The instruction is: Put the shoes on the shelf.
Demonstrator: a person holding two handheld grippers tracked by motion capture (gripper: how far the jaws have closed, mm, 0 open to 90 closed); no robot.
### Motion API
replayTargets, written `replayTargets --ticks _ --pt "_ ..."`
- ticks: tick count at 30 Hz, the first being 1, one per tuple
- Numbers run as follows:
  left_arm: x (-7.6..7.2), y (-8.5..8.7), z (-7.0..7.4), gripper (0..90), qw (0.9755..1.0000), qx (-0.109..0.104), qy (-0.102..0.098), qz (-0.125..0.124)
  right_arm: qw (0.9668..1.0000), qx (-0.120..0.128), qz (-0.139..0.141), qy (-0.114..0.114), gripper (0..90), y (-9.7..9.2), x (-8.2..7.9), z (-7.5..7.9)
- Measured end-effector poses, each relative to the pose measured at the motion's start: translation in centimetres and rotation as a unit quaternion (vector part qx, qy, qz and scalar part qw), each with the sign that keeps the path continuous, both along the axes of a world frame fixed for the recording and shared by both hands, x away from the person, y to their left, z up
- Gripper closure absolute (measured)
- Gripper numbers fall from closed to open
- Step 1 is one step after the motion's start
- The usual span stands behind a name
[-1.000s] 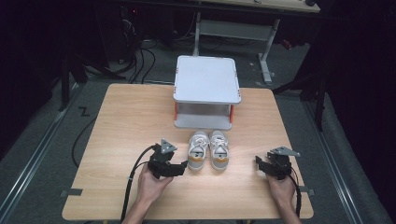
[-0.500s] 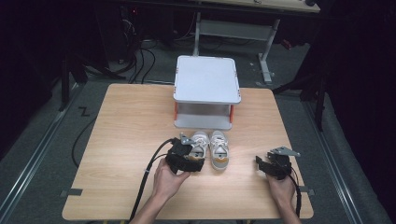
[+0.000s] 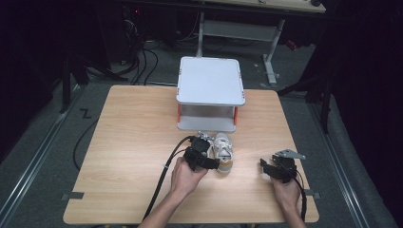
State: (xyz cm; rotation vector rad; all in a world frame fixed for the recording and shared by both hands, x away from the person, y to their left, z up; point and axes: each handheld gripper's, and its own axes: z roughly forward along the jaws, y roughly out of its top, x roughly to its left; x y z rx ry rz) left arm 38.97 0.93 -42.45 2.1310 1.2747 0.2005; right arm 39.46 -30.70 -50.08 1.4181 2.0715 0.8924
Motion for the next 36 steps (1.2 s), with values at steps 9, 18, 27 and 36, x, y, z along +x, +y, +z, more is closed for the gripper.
replayTargets --ticks 9,18,27,36 --pt "1.1 -0.9 -0.9 30.2 0.9997 0.013 0.013 0.019 1.0 0.0 -0.005 -0.001 41.8 0.0 0.0 0.0" --pt "2.0 -1.0 -1.0 32.5 0.9985 -0.014 0.036 0.039 1.0 0.0 -0.006 -0.001 41.8 0.0 0.0 0.0" --pt "2.4 -2.1 -1.0 38.6 0.9979 0.015 0.036 0.052 0.9999 0.001 -0.01 0.0 41.5 0.0 0.0 0.0" --pt "2.6 -2.8 -1.7 45.5 0.9983 0.03 0.021 0.046 1.0 0.001 -0.01 0.0 41.5 0.0 0.0 0.0"
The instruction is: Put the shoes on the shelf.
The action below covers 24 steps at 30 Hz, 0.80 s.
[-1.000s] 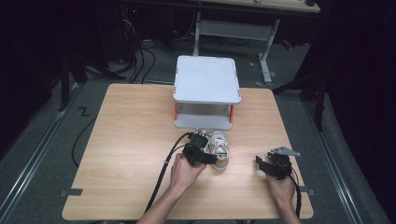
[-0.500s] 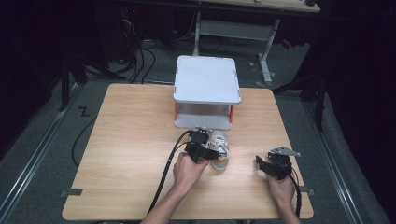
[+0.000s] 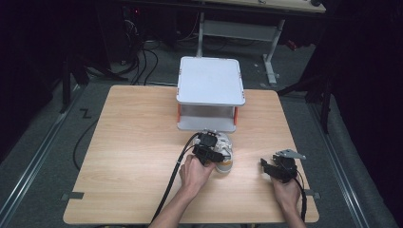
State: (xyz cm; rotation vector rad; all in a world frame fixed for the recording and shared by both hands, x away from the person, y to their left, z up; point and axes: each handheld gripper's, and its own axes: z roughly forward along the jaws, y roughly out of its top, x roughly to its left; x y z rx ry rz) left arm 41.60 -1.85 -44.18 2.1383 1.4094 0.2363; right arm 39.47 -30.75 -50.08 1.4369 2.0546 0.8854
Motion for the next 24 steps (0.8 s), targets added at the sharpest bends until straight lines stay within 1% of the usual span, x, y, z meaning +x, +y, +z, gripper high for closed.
replayTargets --ticks 2,5,6,7,9,12,14,17,20,21,24 --pt "0.0 0.1 -0.1 48.1 1.0 0.002 -0.002 -0.005 1.0 0.0 0.0 0.0 41.4 0.0 0.0 0.0" --pt "0.0 0.1 -0.3 56.7 0.9998 0.012 -0.006 -0.013 1.0 -0.001 0.001 -0.001 41.1 0.0 0.0 0.0" --pt "0.0 0.2 -0.3 59.7 0.9998 0.004 -0.003 -0.018 1.0 -0.001 0.001 -0.001 41.1 0.0 0.0 0.0" --pt "0.0 0.1 -0.4 63.5 0.9998 0.003 -0.003 -0.017 1.0 -0.001 0.001 -0.001 41.1 0.0 0.0 0.0" --pt "-0.1 0.1 -0.4 65.0 0.9998 0.007 -0.005 -0.02 1.0 -0.001 0.001 -0.001 41.0 0.0 0.0 0.0" --pt "-0.1 0.2 -0.3 68.2 0.9997 0.004 -0.004 -0.023 1.0 -0.001 0.001 0.0 40.9 0.0 0.0 0.0" --pt "-0.2 0.3 -0.3 70.5 0.9997 0.005 -0.007 -0.021 1.0 -0.001 0.001 0.0 40.8 0.0 0.0 0.0" --pt "-0.3 0.9 -0.3 75.1 0.9998 -0.002 -0.007 -0.017 1.0 -0.001 0.001 -0.001 40.8 0.0 0.0 0.0" --pt "-0.4 1.5 -0.2 78.7 0.9998 0.008 -0.013 -0.015 1.0 -0.001 0.001 -0.001 40.5 0.0 0.0 0.0" --pt "-0.4 1.6 -0.2 79.6 0.9998 0.008 -0.015 -0.013 1.0 -0.001 0.002 -0.001 40.4 0.0 0.0 0.0" --pt "-0.6 1.9 -0.2 81.0 0.9996 0.007 -0.022 -0.017 1.0 -0.001 0.002 -0.001 40.2 0.0 0.0 0.0"
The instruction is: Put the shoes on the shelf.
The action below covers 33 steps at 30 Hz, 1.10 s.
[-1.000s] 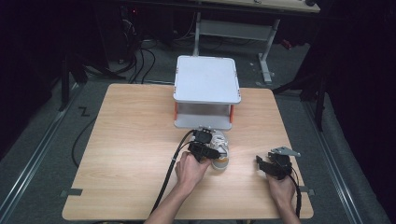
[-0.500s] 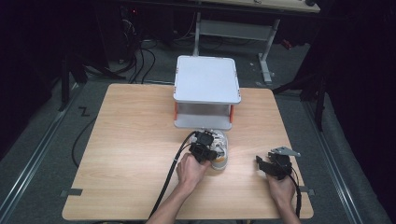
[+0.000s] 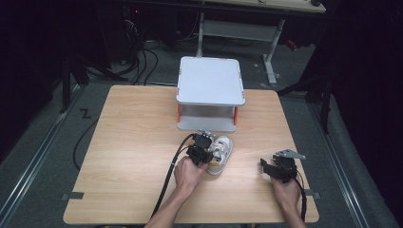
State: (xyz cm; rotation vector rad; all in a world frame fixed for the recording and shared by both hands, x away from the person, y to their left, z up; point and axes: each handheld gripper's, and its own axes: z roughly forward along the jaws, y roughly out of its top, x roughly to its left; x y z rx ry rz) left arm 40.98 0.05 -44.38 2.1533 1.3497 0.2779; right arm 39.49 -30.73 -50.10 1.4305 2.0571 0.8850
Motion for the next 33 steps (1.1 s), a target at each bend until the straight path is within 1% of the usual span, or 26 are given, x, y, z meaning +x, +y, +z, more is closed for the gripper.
replayTargets --ticks 4,7,9,13,15,16,19,21,27,28,33 --pt "-0.3 0.1 0.1 81.4 0.9999 0.004 -0.003 -0.009 1.0 0.0 0.0 0.0 39.9 0.0 0.0 0.0" --pt "-0.4 0.5 0.2 81.5 0.9998 -0.001 -0.004 -0.017 1.0 0.0 0.002 0.001 39.0 0.0 0.0 0.0" --pt "-0.6 0.6 0.3 81.8 0.9999 -0.007 -0.005 -0.015 1.0 -0.002 0.003 0.001 39.0 0.1 0.0 0.0" --pt "-0.6 0.7 0.5 82.2 0.9997 -0.012 -0.014 -0.012 1.0 -0.004 0.008 -0.001 39.0 0.2 -0.1 0.0" --pt "-0.6 0.8 0.6 82.3 0.9997 -0.02 -0.011 -0.013 1.0 -0.002 0.009 0.001 38.8 0.2 0.0 0.0" --pt "-0.6 0.8 0.6 82.3 0.9996 -0.023 -0.012 -0.013 1.0 -0.001 0.009 0.001 38.8 0.2 0.0 0.0" --pt "-0.6 1.0 1.0 82.3 0.9996 -0.021 -0.012 -0.017 0.9999 -0.001 0.011 0.001 38.8 0.2 -0.1 0.0" --pt "-0.6 1.2 1.2 82.3 0.9994 -0.025 -0.017 -0.017 0.9999 -0.001 0.013 0.001 38.8 0.2 -0.1 0.0" --pt "-0.1 2.0 2.1 82.3 0.9988 -0.038 -0.028 -0.012 0.9999 0.0 0.015 0.002 39.1 0.2 0.0 0.0" --pt "0.0 2.1 2.2 82.3 0.9988 -0.036 -0.03 -0.012 0.9999 0.0 0.016 0.002 39.1 0.2 0.0 0.0" --pt "0.7 2.8 2.6 82.3 0.9986 -0.044 -0.031 -0.007 0.9998 0.001 0.018 0.003 38.8 0.2 0.0 0.0"
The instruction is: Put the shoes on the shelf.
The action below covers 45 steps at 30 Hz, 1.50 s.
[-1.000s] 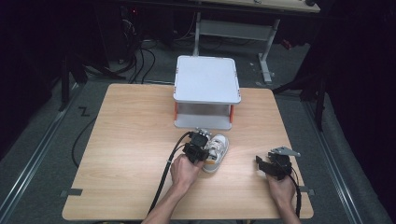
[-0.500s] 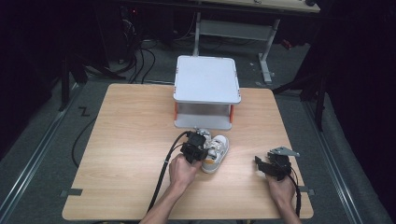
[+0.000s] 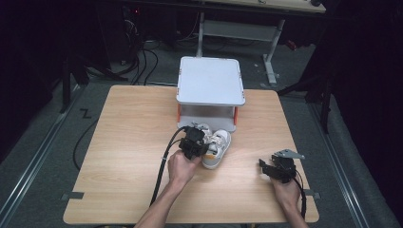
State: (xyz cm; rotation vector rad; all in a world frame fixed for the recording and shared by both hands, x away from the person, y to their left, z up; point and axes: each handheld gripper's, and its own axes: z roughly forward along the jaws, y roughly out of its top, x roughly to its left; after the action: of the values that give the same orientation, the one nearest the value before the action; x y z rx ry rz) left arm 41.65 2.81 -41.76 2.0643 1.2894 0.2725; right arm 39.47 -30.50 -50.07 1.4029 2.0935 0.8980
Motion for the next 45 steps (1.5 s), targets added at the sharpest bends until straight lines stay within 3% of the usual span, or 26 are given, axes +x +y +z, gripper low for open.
replayTargets --ticks 10,19,21,23,28,30,39,45 --pt "1.2 0.5 0.0 82.2 0.9999 0.009 -0.003 0.008 0.9997 0.005 0.023 0.001 38.2 -0.2 0.4 0.0" --pt "2.5 0.7 0.6 82.1 0.9996 0.018 -0.018 0.014 0.9973 0.059 0.043 -0.006 44.3 -0.5 0.0 1.1" --pt "2.9 0.8 0.6 82.1 0.9996 0.011 -0.019 0.02 0.9965 0.068 0.049 0.003 48.7 -0.4 0.1 1.8" --pt "3.3 0.9 0.6 82.1 0.9996 0.006 -0.015 0.024 0.9952 0.077 0.06 -0.006 53.5 -0.3 0.1 2.7" --pt "4.0 0.7 0.7 82.1 0.999 0.021 -0.022 0.034 0.9905 0.101 0.092 -0.019 59.7 0.6 0.3 5.2" --pt "4.4 0.7 0.7 82.1 0.9987 0.015 -0.026 0.041 0.9884 0.11 0.102 -0.025 60.7 1.1 0.6 6.1" --pt "6.1 0.4 0.2 82.1 0.998 0.024 -0.026 0.052 0.9813 0.111 0.151 -0.045 65.5 4.6 2.7 10.8" --pt "6.8 0.3 -0.4 82.0 0.9974 0.019 -0.032 0.062 0.9781 0.117 0.16 -0.063 66.6 6.3 4.8 13.5"
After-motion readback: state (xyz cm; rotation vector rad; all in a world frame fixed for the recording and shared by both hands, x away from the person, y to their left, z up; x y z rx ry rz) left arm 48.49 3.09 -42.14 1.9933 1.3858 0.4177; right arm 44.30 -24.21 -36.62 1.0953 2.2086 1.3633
